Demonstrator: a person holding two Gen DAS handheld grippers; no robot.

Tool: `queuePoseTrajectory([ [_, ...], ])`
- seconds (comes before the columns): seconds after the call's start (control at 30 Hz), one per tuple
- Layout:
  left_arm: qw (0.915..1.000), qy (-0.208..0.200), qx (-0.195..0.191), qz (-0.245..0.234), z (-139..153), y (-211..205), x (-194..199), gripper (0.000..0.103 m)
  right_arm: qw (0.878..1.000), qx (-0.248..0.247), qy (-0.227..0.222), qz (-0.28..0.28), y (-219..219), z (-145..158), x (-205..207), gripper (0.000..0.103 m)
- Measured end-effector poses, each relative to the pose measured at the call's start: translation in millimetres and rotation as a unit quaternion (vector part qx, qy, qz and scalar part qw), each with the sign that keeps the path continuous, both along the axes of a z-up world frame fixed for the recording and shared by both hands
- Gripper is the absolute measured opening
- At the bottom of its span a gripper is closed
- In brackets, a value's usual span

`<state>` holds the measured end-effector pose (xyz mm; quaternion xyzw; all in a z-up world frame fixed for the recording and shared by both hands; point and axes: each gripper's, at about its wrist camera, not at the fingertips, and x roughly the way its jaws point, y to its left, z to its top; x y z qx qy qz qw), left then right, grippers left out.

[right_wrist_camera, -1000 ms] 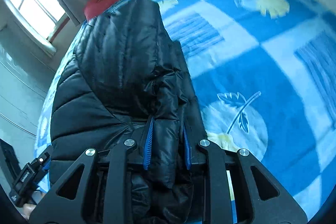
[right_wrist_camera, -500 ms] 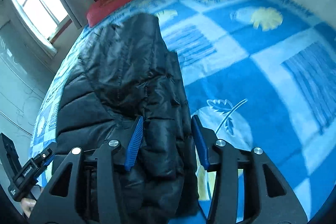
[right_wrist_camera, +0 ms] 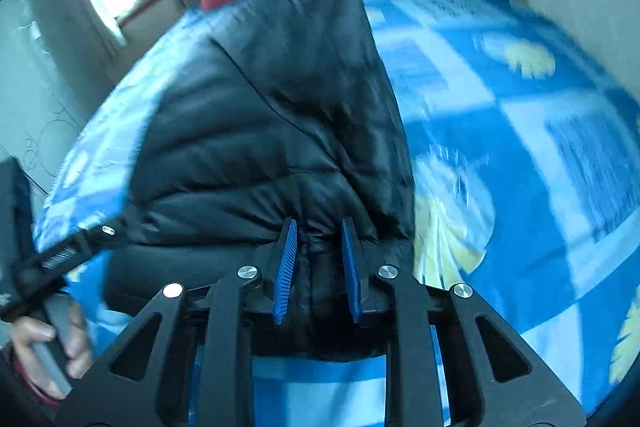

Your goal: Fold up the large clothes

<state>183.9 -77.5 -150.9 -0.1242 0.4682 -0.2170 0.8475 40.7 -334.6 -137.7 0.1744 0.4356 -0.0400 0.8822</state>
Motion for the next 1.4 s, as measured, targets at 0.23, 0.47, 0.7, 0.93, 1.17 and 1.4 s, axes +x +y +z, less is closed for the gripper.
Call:
queuePoseTrajectory([
  [0.23, 1.0000, 0.000, 0.007, -0.005, -6.4, -2.6, 2.9, 0.065, 1.000, 0.015, 0.003, -0.011, -2.4, -7.7, 1.5, 0.021],
  [0.47, 0.9988, -0.043, -0.008, 0.021, 37.7, 12.5, -8.8, 0.064, 0.999, -0.003, -0.043, -0.015, 4.2, 48.1, -5.3, 0.023],
  [0.7, 0.9983, -0.050, 0.021, -0.018, 45.3, -15.0, 18.1, 0.064, 0.999, -0.003, -0.051, -0.011, -6.8, 50.9, 44.8, 0.024],
  [0.93, 0.9957, -0.058, 0.060, -0.039, 28.4, -28.5, 22.7, 0.065, 1.000, 0.019, -0.015, -0.005, -11.3, 17.3, 60.2, 0.024],
  [1.17, 0.9968, -0.080, -0.001, -0.005, 74.2, -14.8, 61.5, 0.065, 0.997, -0.014, -0.072, -0.007, -16.8, 82.8, 86.0, 0.027],
  [1.4, 0.9987, -0.043, 0.023, -0.012, 54.6, -39.8, 111.0, 0.065, 0.998, -0.046, -0.043, 0.018, -23.5, 54.2, 144.3, 0.026],
])
